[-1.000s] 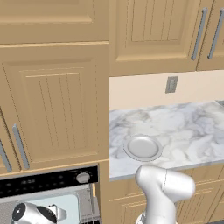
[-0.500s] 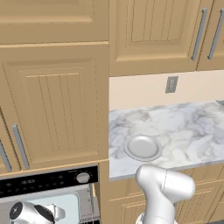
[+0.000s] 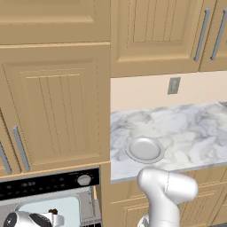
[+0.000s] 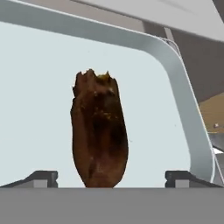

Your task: Place the sweet potato on the bottom rack of the oven.

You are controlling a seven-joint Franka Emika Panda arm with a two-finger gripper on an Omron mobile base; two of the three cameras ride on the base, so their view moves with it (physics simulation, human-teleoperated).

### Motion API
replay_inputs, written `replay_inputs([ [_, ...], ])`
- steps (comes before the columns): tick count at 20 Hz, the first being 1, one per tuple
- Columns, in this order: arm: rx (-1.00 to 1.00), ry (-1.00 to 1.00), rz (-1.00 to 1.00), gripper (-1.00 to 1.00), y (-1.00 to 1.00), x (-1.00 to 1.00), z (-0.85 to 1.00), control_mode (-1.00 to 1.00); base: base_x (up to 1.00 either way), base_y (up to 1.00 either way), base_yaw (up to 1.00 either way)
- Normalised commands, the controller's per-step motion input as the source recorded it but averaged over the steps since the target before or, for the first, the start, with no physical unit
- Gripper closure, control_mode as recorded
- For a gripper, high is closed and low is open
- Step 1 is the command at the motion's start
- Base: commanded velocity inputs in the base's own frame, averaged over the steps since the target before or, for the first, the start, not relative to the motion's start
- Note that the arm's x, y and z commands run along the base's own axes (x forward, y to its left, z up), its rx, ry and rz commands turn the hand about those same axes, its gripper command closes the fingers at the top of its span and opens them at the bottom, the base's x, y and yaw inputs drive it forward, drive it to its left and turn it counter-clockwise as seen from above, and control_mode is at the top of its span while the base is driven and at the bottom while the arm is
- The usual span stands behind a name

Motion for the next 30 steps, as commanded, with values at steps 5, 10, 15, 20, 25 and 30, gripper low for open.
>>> replay_inputs([
  [5,0.12,-0.16,0.0,-1.0,-0.21,-0.85,0.49,-1.0,0.0,0.0,0.0],
  [10,0.29,-0.16,0.0,-1.0,-0.75,-0.84,0.49,-1.0,0.0,0.0,0.0],
  [15,0.44,-0.11,0.0,-1.0,-0.89,-0.69,0.69,-1.0,0.0,0.0,0.0],
  [20,0.56,-0.01,-0.06,-1.0,-0.96,-0.34,0.9,-1.0,0.0,0.0,0.0],
  [25,0.25,0.05,-0.07,-1.0,-0.52,-0.07,0.84,-1.0,0.0,0.0,0.0],
  [30,-0.06,0.19,0.0,-1.0,0.06,0.0,0.5,-1.0,0.0,0.0,0.0],
])
